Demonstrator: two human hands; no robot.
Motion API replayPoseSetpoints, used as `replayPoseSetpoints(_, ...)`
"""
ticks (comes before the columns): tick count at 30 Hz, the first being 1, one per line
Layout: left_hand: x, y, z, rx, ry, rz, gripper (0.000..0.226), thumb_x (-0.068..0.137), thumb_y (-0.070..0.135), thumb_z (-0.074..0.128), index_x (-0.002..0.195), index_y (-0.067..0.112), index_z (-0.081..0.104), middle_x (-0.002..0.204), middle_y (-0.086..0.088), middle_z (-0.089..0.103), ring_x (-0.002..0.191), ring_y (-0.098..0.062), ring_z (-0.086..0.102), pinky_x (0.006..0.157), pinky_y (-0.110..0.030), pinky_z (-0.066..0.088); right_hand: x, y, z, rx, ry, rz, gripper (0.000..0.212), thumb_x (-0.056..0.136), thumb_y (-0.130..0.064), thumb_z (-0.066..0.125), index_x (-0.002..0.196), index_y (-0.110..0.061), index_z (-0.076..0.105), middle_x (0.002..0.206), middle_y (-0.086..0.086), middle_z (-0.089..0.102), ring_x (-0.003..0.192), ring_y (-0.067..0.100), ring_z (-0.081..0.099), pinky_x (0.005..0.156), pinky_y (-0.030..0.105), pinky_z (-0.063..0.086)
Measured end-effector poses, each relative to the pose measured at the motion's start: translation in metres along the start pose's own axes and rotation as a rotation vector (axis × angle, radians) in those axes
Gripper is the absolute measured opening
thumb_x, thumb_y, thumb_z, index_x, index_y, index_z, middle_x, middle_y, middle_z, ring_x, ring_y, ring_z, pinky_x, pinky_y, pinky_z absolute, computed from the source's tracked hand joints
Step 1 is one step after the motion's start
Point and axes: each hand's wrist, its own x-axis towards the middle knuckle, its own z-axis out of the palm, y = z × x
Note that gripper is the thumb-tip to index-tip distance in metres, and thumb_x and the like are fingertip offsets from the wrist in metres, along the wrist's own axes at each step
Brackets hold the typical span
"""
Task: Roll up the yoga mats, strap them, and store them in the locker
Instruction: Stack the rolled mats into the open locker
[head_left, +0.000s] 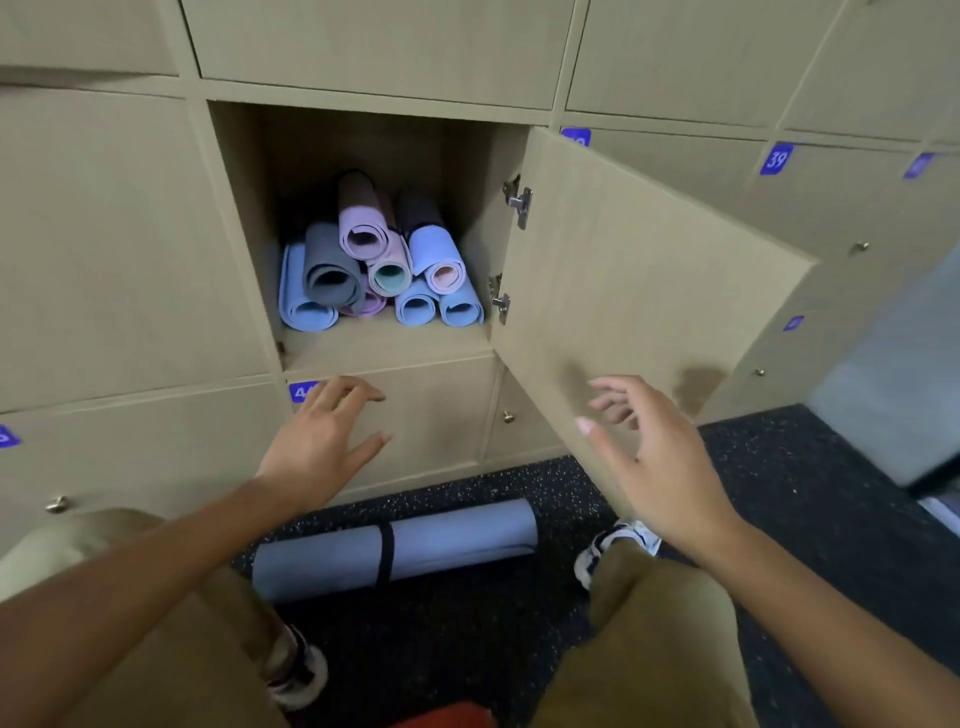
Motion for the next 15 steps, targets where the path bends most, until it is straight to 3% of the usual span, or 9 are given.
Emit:
replayPoseSetpoints(5,-0.017,0.015,0.007,-0.031,-0.045,-0.015,0.054,0.094,0.045,0.064,0.141,0.022,0.049,0.138,0.003,0.051,0.128,-0.021,0.049,0.102,-0.044,0.048,-0.040,0.022,-0.035,0.010,0.219,0.080,0.033,0.096,-0.042,0.063,0.124,-0.028,0.056,0.107,-0.017,0.058,0.098,0.005,0.054,0.083,0.028,0.045)
replayPoseSetpoints(8,-0.025,0.021,0.011,-0.047,-0.075,-0.031,0.056,0.095,0.050,0.059,0.144,0.026,0.044,0.139,0.008,0.049,0.129,-0.017,0.049,0.099,-0.043,0.052,-0.044,0.030,-0.046,0.060,0.375,0.148,0.044,0.092,-0.041,0.069,0.127,-0.023,0.049,0.110,-0.009,0.051,0.099,0.012,0.051,0.087,0.034,0.046)
replayPoseSetpoints(10,-0.027,0.026,0.011,-0.045,-0.084,-0.025,0.056,0.096,0.051,0.059,0.144,0.028,0.043,0.139,0.008,0.049,0.129,-0.016,0.049,0.098,-0.043,0.054,-0.039,0.036,-0.050,0.078,0.428,0.192,0.058,0.091,-0.041,0.072,0.135,-0.019,0.042,0.122,-0.006,0.045,0.103,0.014,0.050,0.089,0.040,0.048)
replayPoseSetpoints(12,-0.028,0.030,0.010,-0.029,-0.091,-0.016,0.055,0.096,0.051,0.058,0.144,0.028,0.043,0.140,0.009,0.049,0.128,-0.015,0.050,0.097,-0.042,0.055,-0.029,0.043,-0.052,0.096,0.397,0.254,0.072,0.090,-0.043,0.073,0.146,-0.021,0.033,0.138,-0.007,0.039,0.114,0.012,0.048,0.094,0.043,0.049)
replayPoseSetpoints(15,-0.029,0.034,0.007,-0.013,-0.079,0.002,0.047,0.097,0.048,0.060,0.138,0.027,0.050,0.136,0.009,0.053,0.124,-0.014,0.054,0.093,-0.041,0.055,-0.012,0.052,-0.050,0.191,0.196,0.327,0.082,0.091,-0.047,0.071,0.155,-0.031,0.023,0.151,-0.014,0.036,0.133,0.015,0.047,0.106,0.040,0.043)
